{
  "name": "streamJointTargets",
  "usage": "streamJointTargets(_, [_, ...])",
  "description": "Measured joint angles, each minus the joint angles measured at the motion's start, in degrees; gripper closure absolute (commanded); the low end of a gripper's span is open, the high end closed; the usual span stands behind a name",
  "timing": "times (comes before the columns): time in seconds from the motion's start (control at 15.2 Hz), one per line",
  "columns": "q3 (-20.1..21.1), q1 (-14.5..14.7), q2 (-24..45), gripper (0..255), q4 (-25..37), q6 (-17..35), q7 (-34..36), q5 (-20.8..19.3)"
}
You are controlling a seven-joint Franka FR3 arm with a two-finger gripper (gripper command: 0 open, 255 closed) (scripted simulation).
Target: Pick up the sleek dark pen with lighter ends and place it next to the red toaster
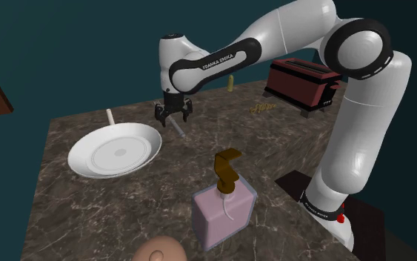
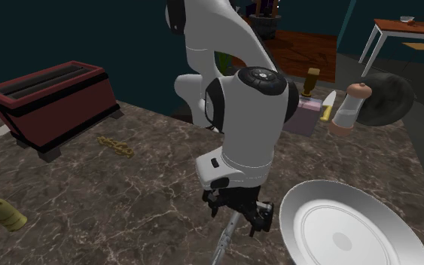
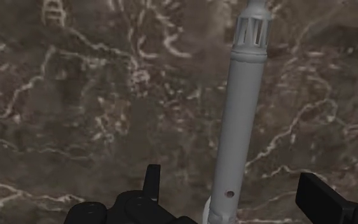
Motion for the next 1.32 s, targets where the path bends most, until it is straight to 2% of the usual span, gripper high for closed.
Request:
streamJointTargets(0.33, [0.0, 0.0, 0.1, 0, -0.1, 0.2, 0.0, 0.0])
streamJointTargets(0.4, [0.0, 0.0, 0.1, 255, -0.1, 0.2, 0.0, 0.0])
streamJointTargets(1.06, [0.0, 0.0, 0.0, 255, -0.1, 0.2, 0.0, 0.0])
streamJointTargets(1.32, [0.0, 0.0, -0.6, 255, 1.6, -2.1, -0.4, 0.4])
